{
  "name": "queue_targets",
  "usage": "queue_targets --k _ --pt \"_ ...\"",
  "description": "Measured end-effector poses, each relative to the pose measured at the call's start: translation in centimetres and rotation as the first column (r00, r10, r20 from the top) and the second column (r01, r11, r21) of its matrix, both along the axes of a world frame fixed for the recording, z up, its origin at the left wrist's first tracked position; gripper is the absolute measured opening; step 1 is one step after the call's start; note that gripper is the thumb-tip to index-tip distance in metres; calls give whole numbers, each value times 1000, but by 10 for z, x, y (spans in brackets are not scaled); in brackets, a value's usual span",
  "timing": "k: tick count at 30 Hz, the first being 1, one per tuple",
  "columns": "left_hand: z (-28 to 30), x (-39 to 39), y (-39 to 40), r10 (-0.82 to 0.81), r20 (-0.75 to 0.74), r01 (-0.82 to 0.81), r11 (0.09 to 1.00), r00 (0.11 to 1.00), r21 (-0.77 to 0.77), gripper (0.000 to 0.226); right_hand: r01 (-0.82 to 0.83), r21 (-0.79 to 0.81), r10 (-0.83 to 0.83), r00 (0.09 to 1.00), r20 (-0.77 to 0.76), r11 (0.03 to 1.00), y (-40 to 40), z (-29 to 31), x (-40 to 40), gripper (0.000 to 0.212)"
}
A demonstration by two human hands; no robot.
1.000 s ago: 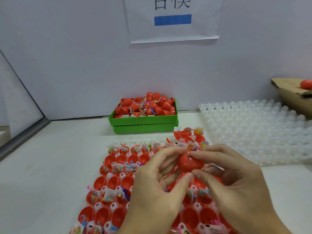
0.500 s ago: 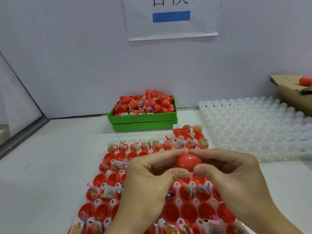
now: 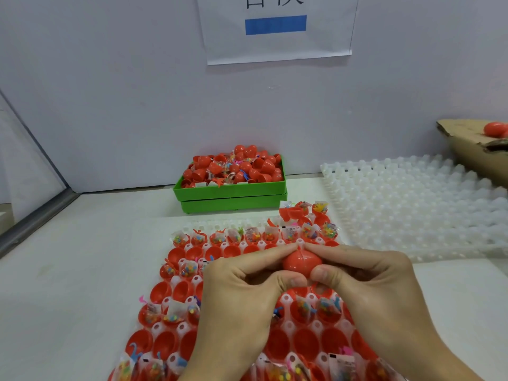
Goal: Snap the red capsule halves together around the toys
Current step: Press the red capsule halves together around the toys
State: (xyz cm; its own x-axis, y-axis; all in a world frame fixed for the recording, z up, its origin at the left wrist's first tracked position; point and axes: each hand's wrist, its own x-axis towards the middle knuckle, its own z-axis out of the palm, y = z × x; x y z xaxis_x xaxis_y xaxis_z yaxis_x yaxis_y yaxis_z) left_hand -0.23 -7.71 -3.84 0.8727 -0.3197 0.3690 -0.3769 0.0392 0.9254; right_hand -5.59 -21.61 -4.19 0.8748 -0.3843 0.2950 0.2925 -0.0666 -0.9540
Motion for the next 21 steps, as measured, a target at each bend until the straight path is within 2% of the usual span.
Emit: queue_targets --k 3,6,9,11,12,13,14,16,17,19,21 --pt "0 -1 0 23 59 -25 999 998 32 38 -19 -37 19 1000 -7 999 -2 -3 0 48" --pt "-6 1 1 106 240 -139 982 965 126 45 -54 -53 54 999 -6 997 1 -3 -2 27" --pt "-14 5 -1 141 581 -308 930 802 200 30 -125 6 125 992 -34 992 7 -8 -1 35" --pt "-21 4 -6 130 698 -378 900 704 215 27 -98 22 100 993 -60 995 9 -13 2 34" --pt "-23 3 -8 120 716 -391 892 687 225 29 -78 30 80 993 -87 997 9 -13 3 38" --pt "-22 3 -8 107 706 -381 893 700 242 32 -70 30 73 992 -107 997 7 -15 4 40" --pt "-19 3 -7 88 651 -328 909 754 257 37 -67 35 71 990 -119 997 5 -14 4 41" --pt "-8 3 -3 13 377 -106 968 926 226 46 -91 40 94 991 -91 995 1 -10 4 41" --pt "-6 4 -1 -35 220 -1 987 975 161 50 -117 39 119 991 -56 992 0 -8 3 36" --pt "-3 7 2 -130 -10 130 991 991 6 63 -173 67 174 985 -12 983 -1 -5 3 29" --pt "-3 8 1 -276 -179 252 956 944 -148 75 -218 117 218 976 8 969 -2 -6 3 36"
